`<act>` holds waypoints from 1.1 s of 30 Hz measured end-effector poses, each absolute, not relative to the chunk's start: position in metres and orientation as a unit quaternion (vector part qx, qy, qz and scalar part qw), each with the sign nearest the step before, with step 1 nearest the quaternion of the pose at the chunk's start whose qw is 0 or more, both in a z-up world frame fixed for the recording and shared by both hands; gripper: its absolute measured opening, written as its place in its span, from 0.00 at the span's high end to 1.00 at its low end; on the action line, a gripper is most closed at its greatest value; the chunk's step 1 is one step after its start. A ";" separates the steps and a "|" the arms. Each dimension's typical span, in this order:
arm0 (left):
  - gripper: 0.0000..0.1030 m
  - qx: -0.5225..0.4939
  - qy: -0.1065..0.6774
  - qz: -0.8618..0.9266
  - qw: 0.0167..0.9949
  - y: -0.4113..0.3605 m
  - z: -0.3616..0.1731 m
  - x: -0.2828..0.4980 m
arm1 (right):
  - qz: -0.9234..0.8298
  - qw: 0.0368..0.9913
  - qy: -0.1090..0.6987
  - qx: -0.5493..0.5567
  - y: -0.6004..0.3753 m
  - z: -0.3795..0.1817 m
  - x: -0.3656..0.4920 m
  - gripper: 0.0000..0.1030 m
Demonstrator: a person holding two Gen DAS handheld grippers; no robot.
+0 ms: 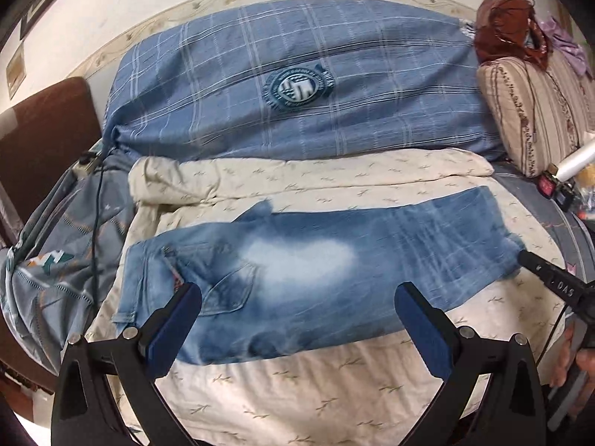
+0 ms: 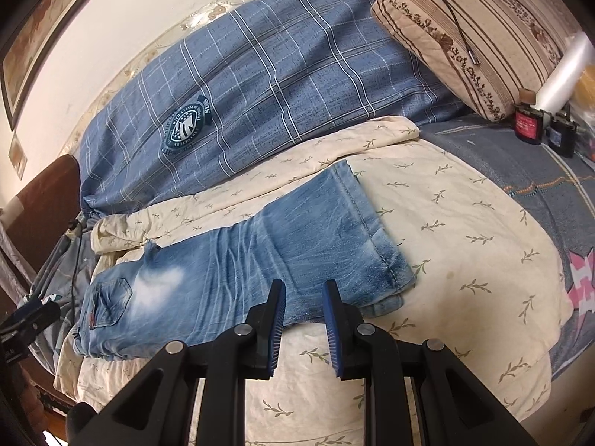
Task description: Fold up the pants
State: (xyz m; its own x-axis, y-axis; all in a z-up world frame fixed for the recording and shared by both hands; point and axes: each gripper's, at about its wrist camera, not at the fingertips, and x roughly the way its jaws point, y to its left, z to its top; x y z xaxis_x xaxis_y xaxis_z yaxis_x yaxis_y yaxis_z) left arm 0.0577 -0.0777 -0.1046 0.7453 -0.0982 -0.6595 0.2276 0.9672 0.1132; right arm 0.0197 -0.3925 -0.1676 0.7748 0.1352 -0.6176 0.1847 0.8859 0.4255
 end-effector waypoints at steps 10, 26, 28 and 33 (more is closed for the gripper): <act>0.00 0.117 0.339 -0.106 0.928 -0.104 -0.108 0.052 | -0.020 0.912 0.337 0.234 -0.403 -0.168 0.013 0.77; 0.00 0.094 0.402 -0.065 0.908 -0.078 -0.158 0.082 | -0.026 0.906 0.345 0.242 -0.409 -0.172 0.017 0.77; 0.00 0.094 0.403 -0.067 0.908 -0.078 -0.160 0.086 | -0.025 0.908 0.348 0.234 -0.406 -0.172 0.020 0.77; 0.00 0.094 0.409 -0.080 0.904 -0.084 -0.170 0.095 | -0.024 0.906 0.358 0.224 -0.399 -0.175 0.028 0.77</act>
State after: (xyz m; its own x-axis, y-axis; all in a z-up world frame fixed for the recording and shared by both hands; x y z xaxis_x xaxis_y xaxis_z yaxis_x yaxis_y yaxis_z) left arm 0.0951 -0.0842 -0.1697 0.6521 -0.0672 -0.7551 0.2218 0.9694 0.1053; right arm 0.0284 -0.3987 -0.1749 0.7418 0.1174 -0.6602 0.2032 0.8989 0.3882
